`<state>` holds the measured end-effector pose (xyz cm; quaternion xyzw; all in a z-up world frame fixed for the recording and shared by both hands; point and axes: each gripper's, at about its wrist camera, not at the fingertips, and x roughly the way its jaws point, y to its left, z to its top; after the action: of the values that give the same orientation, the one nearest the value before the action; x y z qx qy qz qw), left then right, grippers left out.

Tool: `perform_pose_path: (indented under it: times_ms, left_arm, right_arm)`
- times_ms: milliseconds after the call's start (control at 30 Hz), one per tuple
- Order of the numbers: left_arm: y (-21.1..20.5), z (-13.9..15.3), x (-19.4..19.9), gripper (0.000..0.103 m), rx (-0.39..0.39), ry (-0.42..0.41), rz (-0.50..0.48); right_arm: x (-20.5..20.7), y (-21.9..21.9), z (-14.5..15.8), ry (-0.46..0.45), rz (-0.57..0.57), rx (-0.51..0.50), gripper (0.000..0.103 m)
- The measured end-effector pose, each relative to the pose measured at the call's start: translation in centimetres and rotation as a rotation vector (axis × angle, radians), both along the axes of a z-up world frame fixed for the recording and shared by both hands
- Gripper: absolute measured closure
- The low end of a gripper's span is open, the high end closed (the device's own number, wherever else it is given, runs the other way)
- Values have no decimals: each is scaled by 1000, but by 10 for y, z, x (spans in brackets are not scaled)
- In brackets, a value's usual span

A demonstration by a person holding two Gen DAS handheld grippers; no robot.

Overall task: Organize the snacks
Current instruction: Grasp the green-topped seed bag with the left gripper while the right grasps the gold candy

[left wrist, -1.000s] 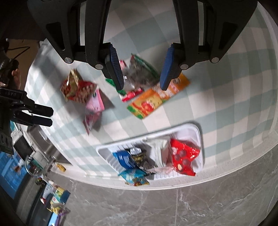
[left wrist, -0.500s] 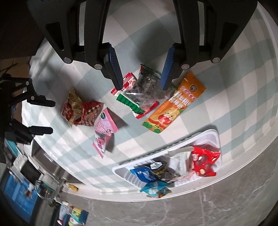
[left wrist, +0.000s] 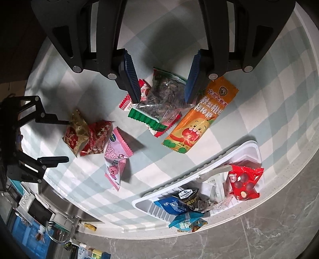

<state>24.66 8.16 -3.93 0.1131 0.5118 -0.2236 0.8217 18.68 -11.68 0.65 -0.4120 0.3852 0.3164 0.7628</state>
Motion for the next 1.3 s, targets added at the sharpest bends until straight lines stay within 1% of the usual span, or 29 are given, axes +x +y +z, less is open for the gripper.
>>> perform_pose_path:
  times_ms: [100,333,367,433,533,567,600,833,967,1133,1200,1300]
  left_arm:
    - [1,-2,4,59,-2,2,-10]
    - [1,-7,12,57,7,13,-25]
    - [1,-7,13,57,5,15,-28]
    - [0,-8,15,57,0,18,-34]
    - [-2,-10,16,57,5,25,-48]
    - [-3,-11,18,57,9,29,-54]
    - [-4,-12,18,57,8,31,-58]
    - [-4,-14,23,58,-29,52,-91]
    - [-3,-13,25,62,-42,58,-100]
    - [3,-9,27,65,-74,55,-60]
    - [6,-8,27,67,-98,61,-45]
    - [10,-3,26,67,-124,55,-28]
  right_arm:
    - [4,3,-3,23,20,-4,46]
    - [17,6,-8,112,30,6,48]
    - [19,6,-9,125,28,11,49]
    - [23,5,-9,150,21,18,56]
    - [27,4,-9,189,19,41,60]
    - [28,5,-9,195,20,44,64]
    - [28,5,-9,198,21,46,65]
    - [35,1,-6,234,-9,93,66]
    - [38,-5,-4,252,-45,126,66]
    - [40,-12,-1,282,-94,173,66]
    - [41,-14,0,299,-110,192,66]
    - [42,-18,1,321,-135,221,66]
